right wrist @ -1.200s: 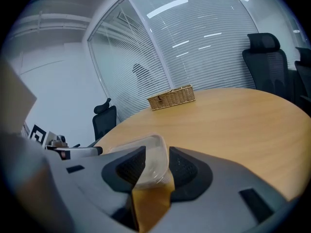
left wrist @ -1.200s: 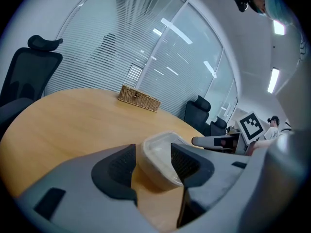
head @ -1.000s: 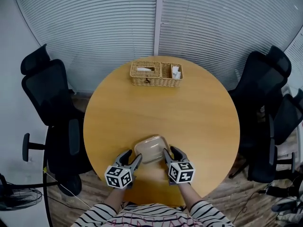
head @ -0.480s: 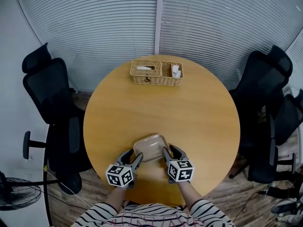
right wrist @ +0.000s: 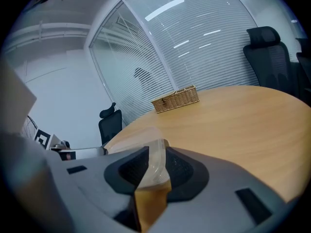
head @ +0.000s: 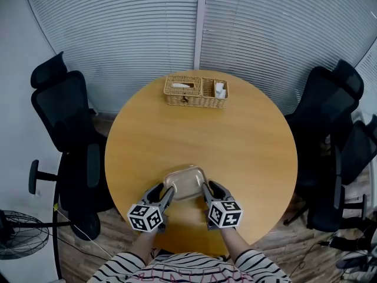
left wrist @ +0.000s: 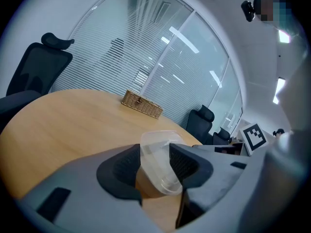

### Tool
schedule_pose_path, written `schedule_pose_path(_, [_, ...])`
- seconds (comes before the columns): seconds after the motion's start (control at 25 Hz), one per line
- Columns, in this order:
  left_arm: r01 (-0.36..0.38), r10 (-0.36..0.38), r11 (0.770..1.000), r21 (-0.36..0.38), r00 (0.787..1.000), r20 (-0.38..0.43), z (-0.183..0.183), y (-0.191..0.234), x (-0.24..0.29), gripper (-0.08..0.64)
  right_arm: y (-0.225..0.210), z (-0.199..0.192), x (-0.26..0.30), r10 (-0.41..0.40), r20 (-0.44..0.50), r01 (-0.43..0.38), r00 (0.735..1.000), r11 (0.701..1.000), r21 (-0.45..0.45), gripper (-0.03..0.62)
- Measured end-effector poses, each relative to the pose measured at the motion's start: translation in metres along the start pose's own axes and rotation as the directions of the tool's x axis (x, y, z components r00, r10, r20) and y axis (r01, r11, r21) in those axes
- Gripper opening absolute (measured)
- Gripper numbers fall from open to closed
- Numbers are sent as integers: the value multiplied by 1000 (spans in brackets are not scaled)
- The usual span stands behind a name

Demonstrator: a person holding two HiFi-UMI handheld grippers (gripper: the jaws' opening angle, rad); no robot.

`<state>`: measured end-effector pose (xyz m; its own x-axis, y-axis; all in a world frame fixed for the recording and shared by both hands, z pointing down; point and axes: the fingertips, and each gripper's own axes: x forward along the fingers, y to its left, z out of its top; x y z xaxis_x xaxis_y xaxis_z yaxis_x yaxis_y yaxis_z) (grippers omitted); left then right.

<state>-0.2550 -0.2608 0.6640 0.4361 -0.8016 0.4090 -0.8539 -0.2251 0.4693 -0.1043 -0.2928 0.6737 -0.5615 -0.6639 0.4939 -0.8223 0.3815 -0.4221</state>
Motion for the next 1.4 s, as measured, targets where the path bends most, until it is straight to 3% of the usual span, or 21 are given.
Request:
schedule_pose_path(0.68, [-41,58,996,-85,978,203,45,-21,-49,54,27,37,-47,85,97,-87,992,996,15,58])
schedule_pose_path(1.4, [-80,100,994,-77,944,314,60,-76,-85,44,38,66,-101,181,135,-175,974,983,-60,54])
